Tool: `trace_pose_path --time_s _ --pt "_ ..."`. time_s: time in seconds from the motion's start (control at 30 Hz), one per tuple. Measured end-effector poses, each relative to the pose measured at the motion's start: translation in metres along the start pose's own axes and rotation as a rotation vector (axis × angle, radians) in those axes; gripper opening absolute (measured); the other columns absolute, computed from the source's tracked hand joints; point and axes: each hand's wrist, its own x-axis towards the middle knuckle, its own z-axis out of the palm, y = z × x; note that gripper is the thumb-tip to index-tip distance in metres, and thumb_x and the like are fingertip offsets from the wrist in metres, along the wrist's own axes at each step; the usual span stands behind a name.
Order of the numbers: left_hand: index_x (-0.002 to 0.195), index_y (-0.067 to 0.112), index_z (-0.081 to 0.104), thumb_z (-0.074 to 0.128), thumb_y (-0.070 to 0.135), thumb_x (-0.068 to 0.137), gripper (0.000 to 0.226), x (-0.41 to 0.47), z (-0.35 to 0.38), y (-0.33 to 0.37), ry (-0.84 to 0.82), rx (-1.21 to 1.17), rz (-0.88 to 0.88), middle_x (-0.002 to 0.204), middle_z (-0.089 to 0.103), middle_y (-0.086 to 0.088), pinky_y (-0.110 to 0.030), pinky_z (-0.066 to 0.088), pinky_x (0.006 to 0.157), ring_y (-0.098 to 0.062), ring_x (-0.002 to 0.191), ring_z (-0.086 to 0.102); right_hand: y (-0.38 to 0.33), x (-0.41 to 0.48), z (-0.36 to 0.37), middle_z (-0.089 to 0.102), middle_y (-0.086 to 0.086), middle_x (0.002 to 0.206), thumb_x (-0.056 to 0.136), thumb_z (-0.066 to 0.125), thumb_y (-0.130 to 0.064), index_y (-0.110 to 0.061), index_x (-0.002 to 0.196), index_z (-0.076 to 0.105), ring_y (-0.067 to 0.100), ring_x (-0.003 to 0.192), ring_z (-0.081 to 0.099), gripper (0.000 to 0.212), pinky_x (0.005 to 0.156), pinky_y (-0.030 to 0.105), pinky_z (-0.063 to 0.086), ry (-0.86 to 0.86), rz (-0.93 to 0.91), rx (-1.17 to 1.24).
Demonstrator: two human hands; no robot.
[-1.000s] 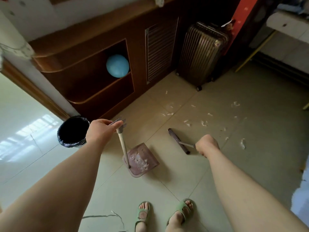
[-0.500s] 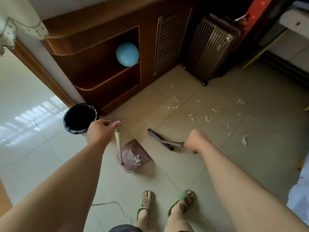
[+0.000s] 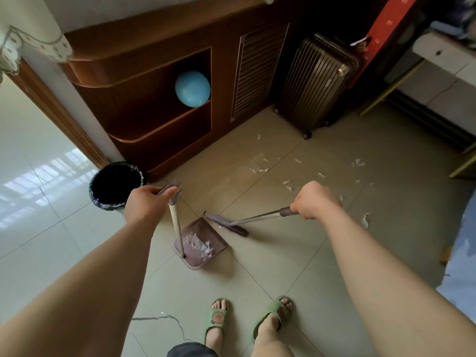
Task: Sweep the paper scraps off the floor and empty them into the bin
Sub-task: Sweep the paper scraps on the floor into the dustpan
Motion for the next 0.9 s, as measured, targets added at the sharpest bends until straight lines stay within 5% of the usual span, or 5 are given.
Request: trace_pose_path --time_s 0.17,0.27,0.57,0.7,0.9 --pt "0.093 0.02 0.075 0.072 0.053 0.082 0.035 0.006 -0.011 -0.004 0.039 -0.029 -0.036 0.08 0.071 0.001 -0.032 0.046 0.064 -0.016 0.069 0.061 -0.009 0.015 0.009 0.058 0.004 0.075 0.074 0.079 -0.034 -0.013 0.082 0.061 0.026 0.074 0.057 0.03 0.057 0.024 0.039 0.047 0.097 0.107" --pt "0.092 0.019 0.076 0.071 0.052 0.083 0.035 0.014 -0.016 -0.006 0.065 -0.044 -0.07 0.078 0.071 0.0 -0.031 0.045 0.062 -0.016 0.066 0.059 -0.021 0.026 0.024 0.068 0.01 0.102 0.081 0.073 -0.025 -0.01 0.089 0.063 0.029 0.09 0.063 0.02 0.066 0.026 0.041 0.09 0.087 0.167" --pt "0.097 0.019 0.074 0.068 0.056 0.084 0.039 0.027 -0.009 -0.002 0.105 -0.048 -0.098 0.07 0.068 0.004 -0.026 0.039 0.054 -0.014 0.057 0.059 -0.075 0.05 0.061 0.064 0.013 0.122 0.092 0.058 -0.016 -0.007 0.114 0.064 0.031 0.111 0.062 0.024 0.073 0.029 0.041 -0.006 -0.112 0.0" --pt "0.101 0.021 0.074 0.067 0.056 0.084 0.04 0.031 -0.004 0.005 0.11 -0.051 -0.117 0.071 0.068 0.005 -0.026 0.04 0.053 -0.014 0.057 0.06 -0.078 0.045 0.058 0.066 0.01 0.1 0.09 0.062 -0.021 -0.012 0.087 0.059 0.029 0.085 0.06 0.01 0.067 0.028 0.043 -0.063 -0.218 -0.11" --pt "0.105 0.021 0.075 0.067 0.057 0.083 0.043 0.029 0.002 0.013 0.106 -0.041 -0.119 0.081 0.071 0.001 -0.029 0.043 0.062 -0.018 0.068 0.062 -0.075 0.034 0.005 0.051 -0.003 0.035 0.071 0.078 -0.051 -0.012 0.054 0.055 0.018 0.047 0.048 0.048 0.052 0.024 0.039 -0.132 -0.243 -0.226"
